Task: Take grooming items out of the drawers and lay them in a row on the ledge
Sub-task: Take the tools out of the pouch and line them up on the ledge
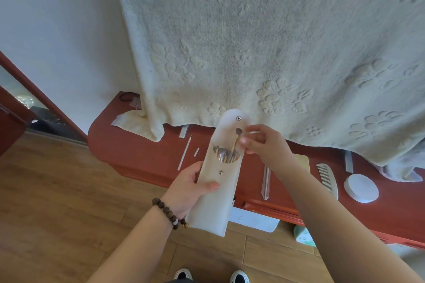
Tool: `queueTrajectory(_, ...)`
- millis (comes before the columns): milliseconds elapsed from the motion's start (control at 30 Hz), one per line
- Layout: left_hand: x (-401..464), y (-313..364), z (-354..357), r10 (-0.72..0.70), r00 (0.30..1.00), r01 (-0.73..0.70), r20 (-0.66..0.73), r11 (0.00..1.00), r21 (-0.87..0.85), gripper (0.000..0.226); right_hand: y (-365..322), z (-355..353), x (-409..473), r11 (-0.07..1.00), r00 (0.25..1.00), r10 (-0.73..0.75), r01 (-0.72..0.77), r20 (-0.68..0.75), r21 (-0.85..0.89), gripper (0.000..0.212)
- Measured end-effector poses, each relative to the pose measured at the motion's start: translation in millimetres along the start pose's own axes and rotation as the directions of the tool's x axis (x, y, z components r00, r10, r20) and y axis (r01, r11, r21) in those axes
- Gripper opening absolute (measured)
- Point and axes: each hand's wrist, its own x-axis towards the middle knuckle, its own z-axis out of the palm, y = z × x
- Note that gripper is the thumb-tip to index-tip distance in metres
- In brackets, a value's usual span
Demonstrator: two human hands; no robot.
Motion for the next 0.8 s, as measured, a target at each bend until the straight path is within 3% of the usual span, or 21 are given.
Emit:
queueTrajectory(167,2.9,-2.9,0.5,0.018,1.000,-0.018,0.004,0.998,0.064,0.045,8.1,15.5,0.2,1.000,1.000,0.017,-0.016,0.008,-0.016,0.013)
queueTrajectory(400,3.1,-13.9,-3.8,-0.015,1.000,0.015,-0.011,0.999,0.051,0.042,8.1,4.7,20.2,0.957,0.996,0.065,-0.046,-0.059,0.285,0.007)
queueTrajectory(567,3.8,-14.9,-10.3,-0.043,0.998,0.044,-0.034,0.999,0.019,0.047,-2.1,-19.9,37.7,0.885,0.971,0.085,0.030,-0.224,0.465,0.013)
queueTrajectory(667,5.2,-15.8,-18.7,-0.062,0.996,0.061,-0.066,0.998,-0.015,0.047,7.9,-34.7,44.4,0.887,0.961,0.115,0.014,-0.250,0.462,0.011)
queueTrajectory(800,8.3,-18.1,-26.2,-0.085,0.989,0.079,-0.122,0.995,-0.053,0.051,42.1,-33.0,53.1,0.942,0.951,0.225,-0.158,-0.211,0.296,0.006)
